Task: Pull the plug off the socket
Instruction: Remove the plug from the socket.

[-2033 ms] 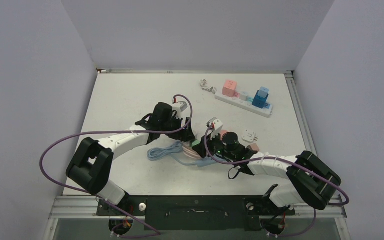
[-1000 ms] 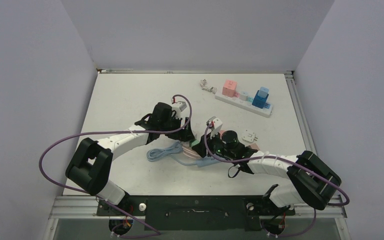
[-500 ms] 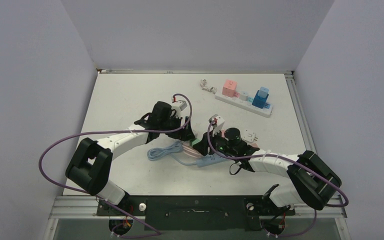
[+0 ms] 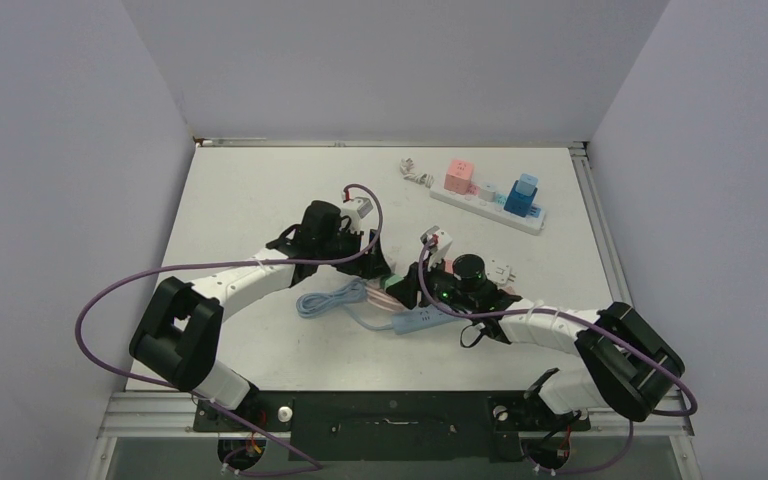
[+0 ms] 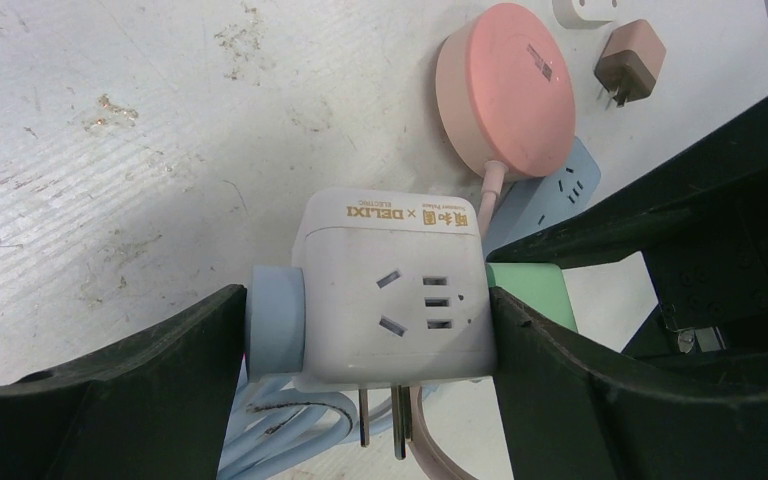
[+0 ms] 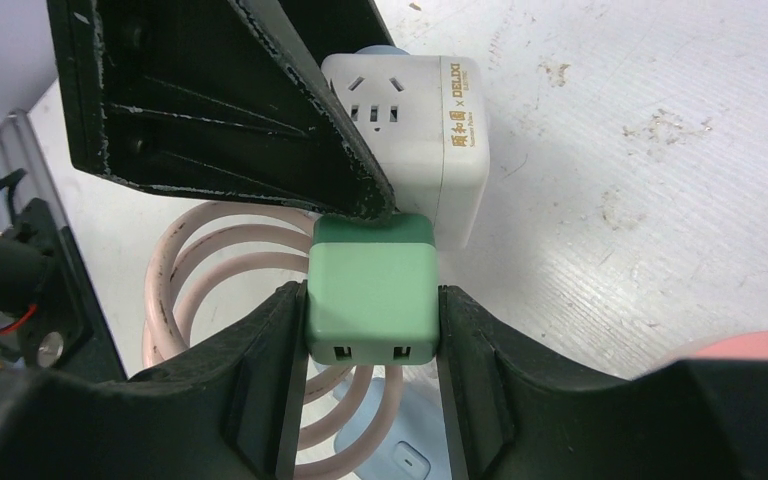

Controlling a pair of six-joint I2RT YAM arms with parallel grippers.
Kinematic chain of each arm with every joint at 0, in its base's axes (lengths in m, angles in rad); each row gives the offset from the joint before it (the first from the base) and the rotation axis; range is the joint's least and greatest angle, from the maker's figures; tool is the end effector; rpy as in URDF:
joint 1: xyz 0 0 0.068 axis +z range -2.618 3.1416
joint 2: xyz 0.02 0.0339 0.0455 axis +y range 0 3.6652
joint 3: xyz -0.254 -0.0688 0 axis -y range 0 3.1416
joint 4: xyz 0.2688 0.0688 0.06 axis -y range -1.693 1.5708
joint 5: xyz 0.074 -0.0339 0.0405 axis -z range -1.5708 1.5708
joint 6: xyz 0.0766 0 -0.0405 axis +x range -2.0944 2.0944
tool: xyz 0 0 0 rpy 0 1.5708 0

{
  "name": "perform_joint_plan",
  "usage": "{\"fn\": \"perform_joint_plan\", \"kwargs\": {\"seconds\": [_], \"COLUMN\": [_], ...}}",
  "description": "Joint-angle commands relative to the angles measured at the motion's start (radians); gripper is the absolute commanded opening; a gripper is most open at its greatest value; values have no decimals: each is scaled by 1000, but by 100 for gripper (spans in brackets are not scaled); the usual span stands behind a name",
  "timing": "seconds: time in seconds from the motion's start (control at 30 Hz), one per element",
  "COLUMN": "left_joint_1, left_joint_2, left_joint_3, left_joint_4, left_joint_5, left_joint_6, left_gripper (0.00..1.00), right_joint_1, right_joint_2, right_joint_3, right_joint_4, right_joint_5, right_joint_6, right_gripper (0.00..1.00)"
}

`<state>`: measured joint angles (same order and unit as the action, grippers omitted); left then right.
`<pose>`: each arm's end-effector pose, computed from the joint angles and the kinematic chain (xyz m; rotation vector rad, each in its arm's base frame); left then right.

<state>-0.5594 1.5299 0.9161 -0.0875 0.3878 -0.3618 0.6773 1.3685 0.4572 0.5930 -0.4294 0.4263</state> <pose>0.3021 -0.2234 0.1680 0.4491 2.3384 -0.9066 0.2274 0.2238 0.1417 -0.5648 1.9499 1.1328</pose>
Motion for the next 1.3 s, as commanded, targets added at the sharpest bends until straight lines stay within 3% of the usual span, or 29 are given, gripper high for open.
{"fn": "perform_joint_plan", "kwargs": {"seconds": [0.0, 0.17, 0.4, 0.83, 1.1, 1.27], "left_joint_1": [1, 7, 12, 8, 6, 4], "left_joint_2": [-65, -57, -58, -157, -158, -172], "left_joint_3": [32, 38, 38, -23, -24, -39], "left_joint_4": [15, -14, -7, 150, 160, 157], "left_joint_5": [46, 1, 19, 155, 162, 74], "left_joint_6": [20, 16, 18, 49, 45, 21], "left_gripper": [0, 0, 0, 0, 0, 0], "right_joint_1": [61, 111, 111, -25, -25, 35], "right_joint_2": [-88, -91, -90, -88, -96, -104], "right_joint_3": [16, 24, 19, -38, -37, -5], "right_joint_4": [19, -3, 13, 172, 161, 56], "right_joint_5": [234, 304, 282, 20, 39, 183], "right_joint_6": [-80, -115, -102, -2, -11, -77], "right_gripper": [5, 5, 5, 5, 5, 5]}}
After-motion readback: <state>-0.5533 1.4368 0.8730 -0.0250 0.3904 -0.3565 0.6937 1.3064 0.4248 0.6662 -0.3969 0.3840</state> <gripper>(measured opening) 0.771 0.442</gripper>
